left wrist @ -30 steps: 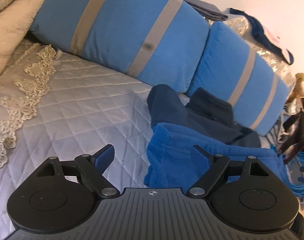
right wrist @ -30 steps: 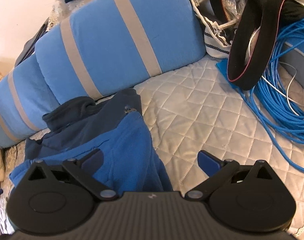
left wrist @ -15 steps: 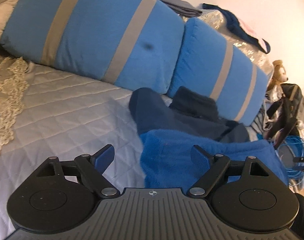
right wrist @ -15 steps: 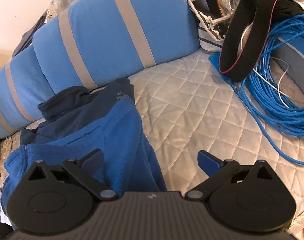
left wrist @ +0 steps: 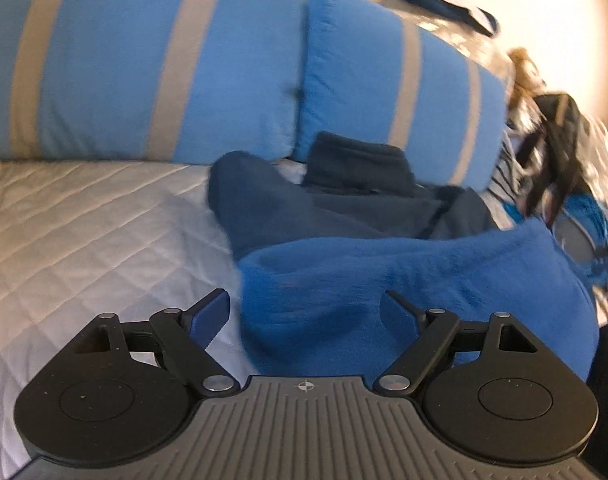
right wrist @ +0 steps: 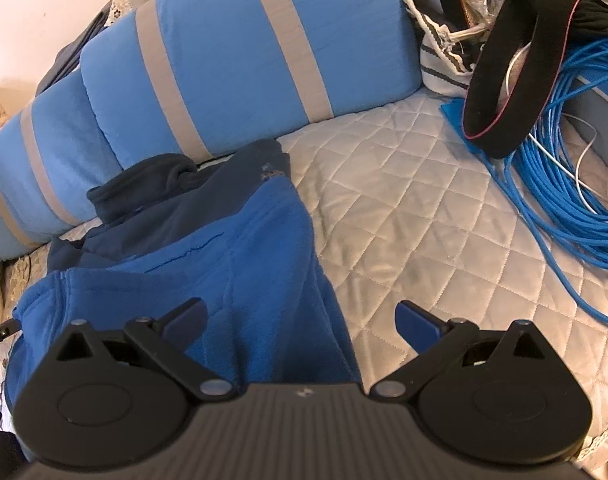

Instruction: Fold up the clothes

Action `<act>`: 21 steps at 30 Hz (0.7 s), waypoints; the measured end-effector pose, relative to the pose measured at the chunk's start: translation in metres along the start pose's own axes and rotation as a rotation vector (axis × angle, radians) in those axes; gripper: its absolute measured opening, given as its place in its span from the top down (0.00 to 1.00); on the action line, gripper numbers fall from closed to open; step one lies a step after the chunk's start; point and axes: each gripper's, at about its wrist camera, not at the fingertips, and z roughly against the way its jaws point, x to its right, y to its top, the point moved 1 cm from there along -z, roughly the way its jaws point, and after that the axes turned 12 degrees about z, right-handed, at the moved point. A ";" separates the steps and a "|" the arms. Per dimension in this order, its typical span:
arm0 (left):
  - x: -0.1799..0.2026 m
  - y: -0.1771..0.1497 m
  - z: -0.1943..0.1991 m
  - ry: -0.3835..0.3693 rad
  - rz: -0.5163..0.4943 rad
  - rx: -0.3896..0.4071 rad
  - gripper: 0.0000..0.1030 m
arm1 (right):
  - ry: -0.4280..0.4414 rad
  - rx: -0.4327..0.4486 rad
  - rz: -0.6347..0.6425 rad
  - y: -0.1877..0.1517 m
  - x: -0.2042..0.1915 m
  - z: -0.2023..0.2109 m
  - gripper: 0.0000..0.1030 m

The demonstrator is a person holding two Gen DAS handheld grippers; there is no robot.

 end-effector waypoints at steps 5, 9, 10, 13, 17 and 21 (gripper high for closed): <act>0.028 -0.004 -0.001 0.058 -0.147 0.000 0.32 | 0.002 -0.010 -0.008 -0.002 -0.001 -0.003 0.00; 0.040 -0.005 -0.002 0.096 -0.210 0.004 0.43 | 0.011 -0.015 -0.012 -0.004 -0.002 -0.005 0.00; 0.042 -0.006 -0.003 0.115 -0.229 0.003 0.43 | 0.013 -0.016 -0.010 -0.005 -0.003 -0.005 0.00; 0.044 -0.008 -0.007 0.175 -0.273 0.000 0.42 | 0.019 -0.016 -0.005 -0.006 -0.005 -0.004 0.00; 0.043 -0.009 -0.007 0.224 -0.279 0.003 0.43 | 0.023 -0.008 0.000 -0.006 -0.006 0.000 0.00; 0.041 -0.007 -0.007 0.270 -0.268 0.010 0.78 | 0.018 -0.005 0.001 -0.007 -0.005 0.002 0.00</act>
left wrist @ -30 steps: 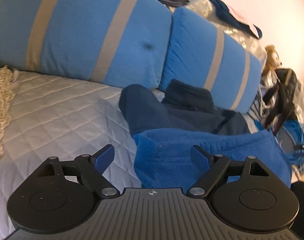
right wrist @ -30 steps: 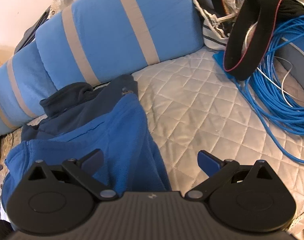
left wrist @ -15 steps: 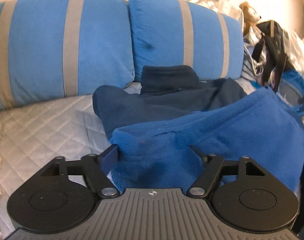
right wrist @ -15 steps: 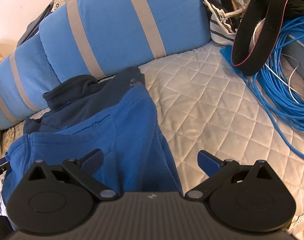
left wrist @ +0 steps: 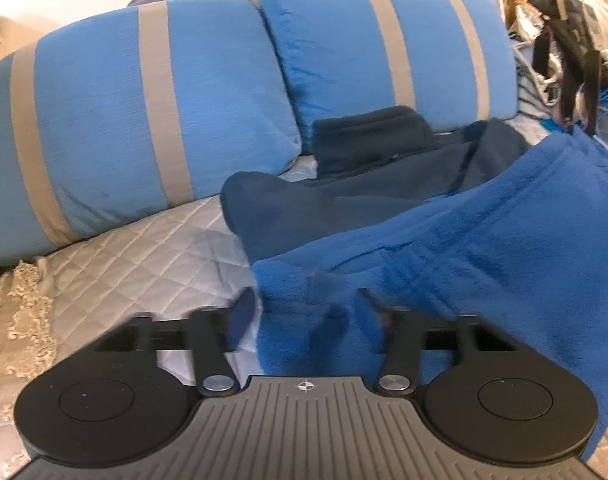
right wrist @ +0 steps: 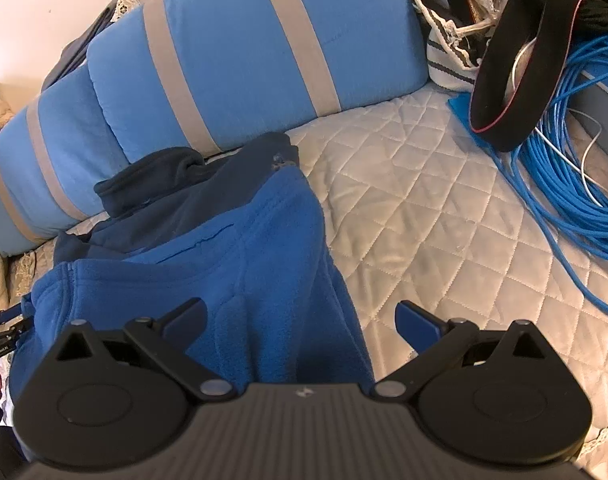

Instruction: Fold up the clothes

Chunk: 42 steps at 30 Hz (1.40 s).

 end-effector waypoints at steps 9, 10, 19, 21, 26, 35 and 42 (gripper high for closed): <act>-0.043 0.005 0.012 -0.078 0.245 0.037 0.87 | 0.002 0.000 -0.013 -0.004 0.004 0.003 0.00; -0.052 0.004 0.011 -0.100 0.311 0.037 0.87 | 0.005 0.000 -0.013 -0.005 0.004 0.003 0.00; -0.105 -0.017 -0.006 -0.242 0.767 -0.009 0.75 | 0.025 0.007 0.002 -0.004 -0.001 0.004 0.00; -0.102 -0.012 0.001 -0.224 0.739 0.023 0.54 | 0.030 0.008 0.011 -0.004 -0.003 0.005 0.00; -0.077 0.017 0.015 -0.300 0.537 0.038 0.26 | 0.041 0.011 0.033 -0.003 -0.010 0.006 0.00; -0.011 0.056 -0.022 -0.447 0.164 -0.127 0.26 | 0.069 -0.012 0.033 -0.006 -0.018 -0.003 0.00; -0.002 0.070 -0.068 -0.598 0.126 -0.409 0.51 | 0.088 -0.011 0.044 -0.006 -0.023 0.001 0.00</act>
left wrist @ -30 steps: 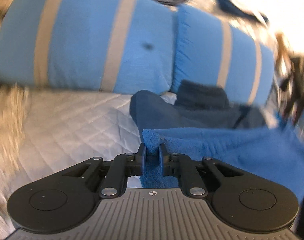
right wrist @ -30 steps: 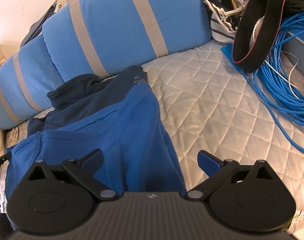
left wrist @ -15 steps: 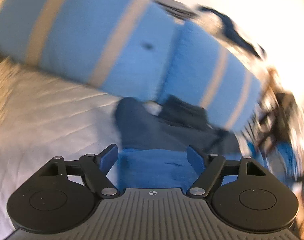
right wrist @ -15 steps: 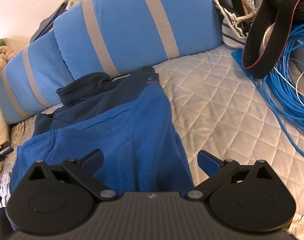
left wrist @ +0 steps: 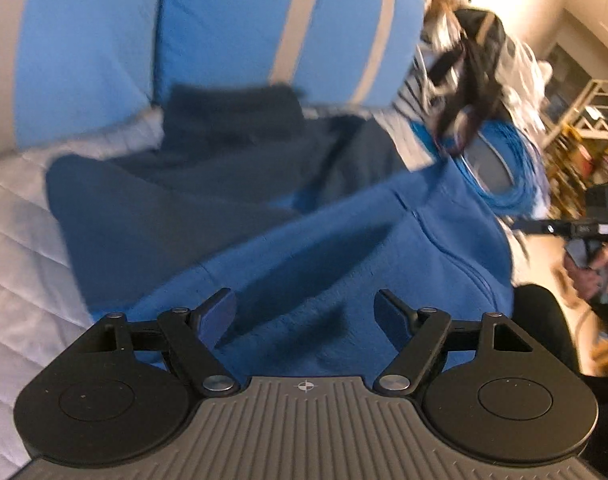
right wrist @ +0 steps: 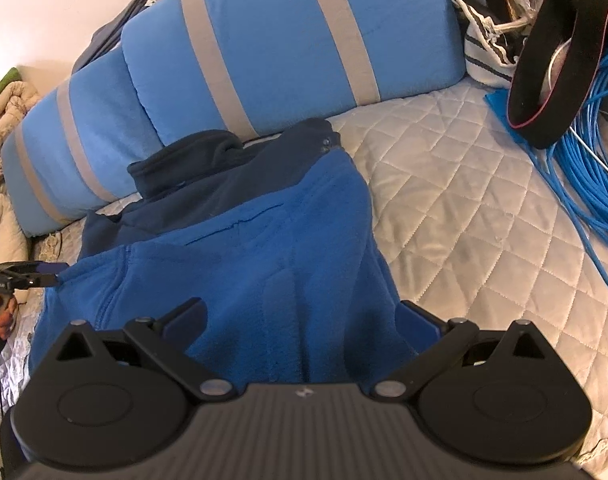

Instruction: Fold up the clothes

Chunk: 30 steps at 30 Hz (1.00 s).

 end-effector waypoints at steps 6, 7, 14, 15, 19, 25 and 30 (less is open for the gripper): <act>0.021 0.001 0.014 0.031 -0.114 0.013 0.90 | 0.002 -0.005 -0.005 0.000 0.001 0.000 0.00; 0.022 0.001 0.018 0.038 -0.121 0.023 0.90 | 0.002 -0.005 -0.004 0.000 0.001 0.000 0.00; 0.016 0.000 0.039 0.150 -0.101 0.040 0.90 | -0.002 -0.003 0.002 -0.001 0.000 -0.004 0.00; 0.015 0.000 0.038 0.175 -0.097 0.036 0.90 | -0.004 0.000 0.007 -0.001 -0.001 -0.004 0.00; 0.011 -0.001 0.028 0.254 -0.092 0.009 0.90 | -0.012 0.010 0.039 -0.001 -0.006 -0.002 0.00; 0.013 -0.007 0.021 0.265 -0.092 0.028 0.90 | -0.019 0.070 0.051 0.009 0.001 0.006 0.00; 0.012 -0.008 0.015 0.287 -0.086 0.037 0.90 | -0.012 0.158 0.042 0.032 0.030 -0.001 0.00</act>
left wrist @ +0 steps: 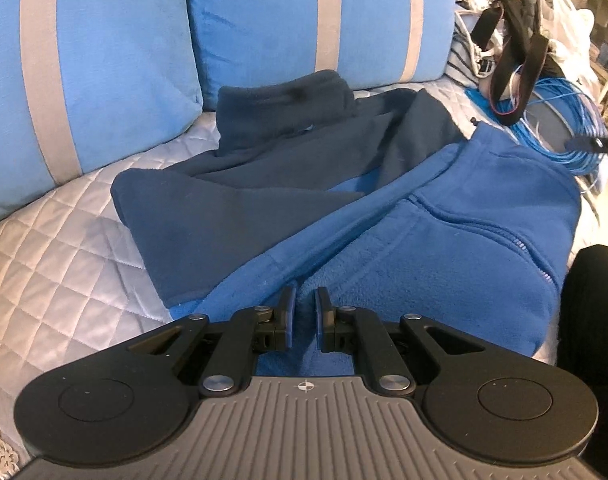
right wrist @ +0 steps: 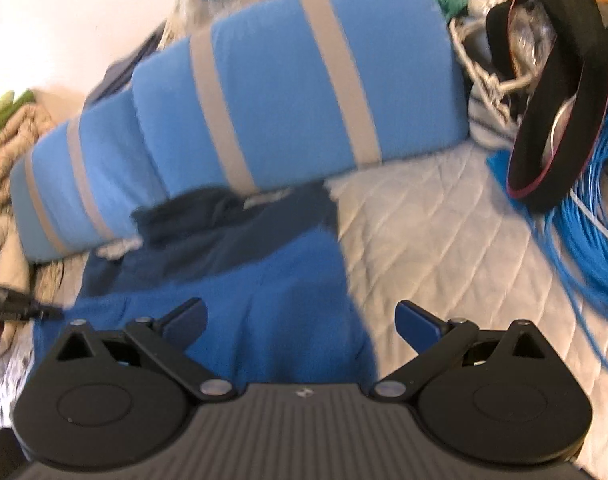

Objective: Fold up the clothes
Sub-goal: 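Close the right gripper on the blue fleece hem, then grasp the fleece hem with the left gripper while the right gripper holds it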

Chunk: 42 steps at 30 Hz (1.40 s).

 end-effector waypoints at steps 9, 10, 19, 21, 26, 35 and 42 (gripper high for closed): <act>-0.003 -0.003 -0.009 0.011 0.038 0.007 0.90 | 0.196 -0.022 -0.146 0.013 0.078 -0.091 0.16; -0.003 -0.003 -0.010 0.011 0.041 0.007 0.90 | 0.213 -0.032 -0.152 0.013 0.082 -0.100 0.18; -0.010 -0.007 -0.017 -0.001 0.075 0.000 0.90 | 0.347 -0.095 -0.183 0.005 0.088 -0.147 0.38; -0.012 -0.007 -0.018 -0.005 0.080 0.000 0.90 | 0.369 -0.101 -0.195 0.001 0.087 -0.151 0.48; -0.012 -0.008 -0.017 -0.013 0.091 0.006 0.90 | 0.342 -0.050 -0.102 -0.001 0.073 -0.143 0.81; -0.010 -0.011 -0.017 0.000 0.090 0.028 0.89 | 0.201 0.090 0.180 0.006 0.038 -0.104 0.87; -0.018 -0.011 0.013 -0.073 0.155 0.135 0.70 | 0.167 0.114 0.213 0.019 0.031 -0.088 0.89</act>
